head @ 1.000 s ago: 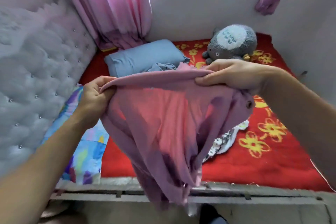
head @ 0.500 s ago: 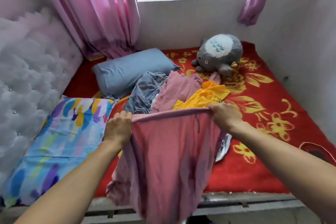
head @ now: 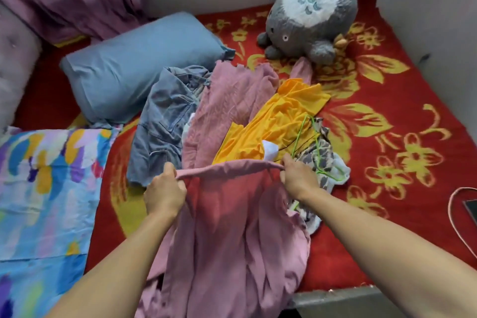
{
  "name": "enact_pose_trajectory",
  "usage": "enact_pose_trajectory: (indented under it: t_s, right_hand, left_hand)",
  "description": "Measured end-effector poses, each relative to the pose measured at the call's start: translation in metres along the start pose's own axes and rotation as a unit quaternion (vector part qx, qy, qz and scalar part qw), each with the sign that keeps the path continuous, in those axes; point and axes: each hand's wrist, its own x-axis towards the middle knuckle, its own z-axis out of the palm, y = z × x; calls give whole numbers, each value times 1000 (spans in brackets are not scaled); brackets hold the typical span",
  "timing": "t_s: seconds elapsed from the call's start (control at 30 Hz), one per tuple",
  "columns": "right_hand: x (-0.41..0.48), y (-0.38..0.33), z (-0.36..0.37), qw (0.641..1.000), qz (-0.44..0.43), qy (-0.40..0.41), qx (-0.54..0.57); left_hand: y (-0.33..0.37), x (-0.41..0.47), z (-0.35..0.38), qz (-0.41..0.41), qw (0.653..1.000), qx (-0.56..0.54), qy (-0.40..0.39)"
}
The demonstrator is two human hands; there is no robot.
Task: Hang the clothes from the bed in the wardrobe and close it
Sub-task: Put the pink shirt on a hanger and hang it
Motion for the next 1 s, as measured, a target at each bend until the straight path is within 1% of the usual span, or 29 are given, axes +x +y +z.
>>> enact_pose_trajectory:
  t_s: [0.07,0.13,0.17,0.23,0.27,0.3,0.33,0.37,0.4,0.43,0.5,0.57,0.63,0.67,0.7,0.77,0.83,0.87,0.9,0.93,1.0]
  right_hand:
    - [32,-1,10,999,9,7,37]
    - [54,-2,26,998,-16,-8,52]
    - [60,-1,37,998,-36,-41,39]
    - [66,8,64,990,-79,-118,15]
    - [66,14,75,987,-87,-136,20]
    - [66,23,84,988,-82,-129,37]
    - [66,33,90,991,-63,-102,57]
    - [68,45,95,994,-20,-67,82]
    - [73,60,101,992,51,-35,107]
    - [78,77,106,983,135,-9,122]
    - [90,114,115,947,291,13,138]
    - [104,145,128,891,422,18,164]
    - [116,160,141,812,516,55,267]
    - [120,162,147,769,538,86,334]
    - [124,162,150,732,546,111,393]
    - [134,159,153,669,540,156,486]
    - [142,156,145,612,541,208,538]
    - [145,154,135,593,541,239,547]
    - [147,151,123,585,533,265,550]
    - [148,146,107,587,521,288,549]
    - [149,129,70,607,477,322,549]
  left_hand:
    - [16,28,18,-54,996,-60,28]
    - [25,45,40,-55,995,-76,39]
    - [27,48,55,-35,997,-61,19]
    - [25,47,92,29,997,-2,-71]
    - [21,43,110,65,991,31,-113]
    - [16,39,124,94,985,60,-134]
    - [12,37,132,115,981,78,-133]
    - [9,39,139,132,981,84,-115]
    - [7,44,146,141,983,80,-88]
    - [5,51,153,144,985,70,-61]
    - [4,64,168,145,988,47,-35]
    - [8,73,186,151,987,45,-31]
    - [12,76,204,153,986,49,-42]
    - [14,76,212,149,986,53,-54]
    - [14,76,218,146,986,56,-64]
    - [11,76,225,152,984,59,-75]
    - [5,78,224,157,984,37,-79]
    - [4,81,221,151,986,14,-74]
    - [3,85,215,140,988,-11,-64]
    - [2,89,207,122,991,-32,-50]
    - [0,100,188,81,994,-64,-27]
